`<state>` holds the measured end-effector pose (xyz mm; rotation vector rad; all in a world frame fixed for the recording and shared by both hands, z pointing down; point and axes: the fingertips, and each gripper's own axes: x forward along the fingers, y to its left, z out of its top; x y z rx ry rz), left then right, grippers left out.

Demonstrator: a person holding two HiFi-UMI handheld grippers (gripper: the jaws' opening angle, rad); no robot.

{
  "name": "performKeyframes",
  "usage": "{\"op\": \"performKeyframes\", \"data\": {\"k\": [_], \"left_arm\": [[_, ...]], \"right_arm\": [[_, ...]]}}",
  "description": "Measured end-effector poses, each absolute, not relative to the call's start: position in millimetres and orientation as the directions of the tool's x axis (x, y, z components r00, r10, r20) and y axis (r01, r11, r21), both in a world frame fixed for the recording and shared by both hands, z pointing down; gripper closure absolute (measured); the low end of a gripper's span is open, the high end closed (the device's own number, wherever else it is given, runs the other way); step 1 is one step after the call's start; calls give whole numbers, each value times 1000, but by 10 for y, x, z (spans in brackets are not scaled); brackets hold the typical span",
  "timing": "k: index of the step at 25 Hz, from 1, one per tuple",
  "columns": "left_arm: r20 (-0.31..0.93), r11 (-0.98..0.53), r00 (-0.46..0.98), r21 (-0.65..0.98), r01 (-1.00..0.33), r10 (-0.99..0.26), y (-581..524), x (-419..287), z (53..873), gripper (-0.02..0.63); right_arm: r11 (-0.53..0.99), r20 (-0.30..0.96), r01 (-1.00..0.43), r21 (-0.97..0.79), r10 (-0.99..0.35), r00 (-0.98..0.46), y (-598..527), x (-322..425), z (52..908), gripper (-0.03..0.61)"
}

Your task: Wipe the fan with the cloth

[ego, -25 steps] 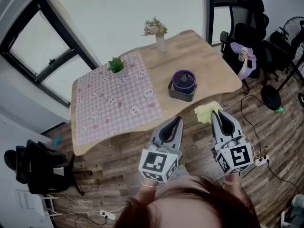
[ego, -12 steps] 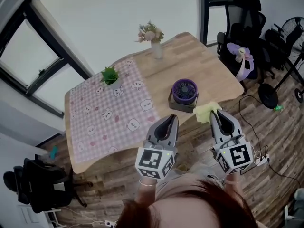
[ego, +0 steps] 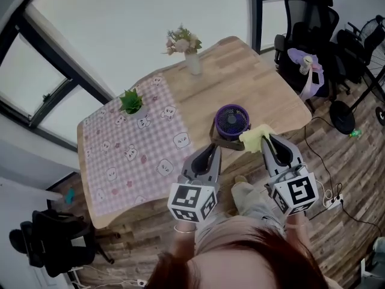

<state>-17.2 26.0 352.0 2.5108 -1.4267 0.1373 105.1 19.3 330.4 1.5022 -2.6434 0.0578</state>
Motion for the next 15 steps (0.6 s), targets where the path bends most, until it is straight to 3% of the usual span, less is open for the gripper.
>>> {"op": "performKeyframes", "data": {"k": [15], "left_arm": [[348,-376,445,250,-892,-825,-615,-228,4217,595]], "right_arm": [[658,221,-752,42,-740,-635,-913,871,3719,554]]}}
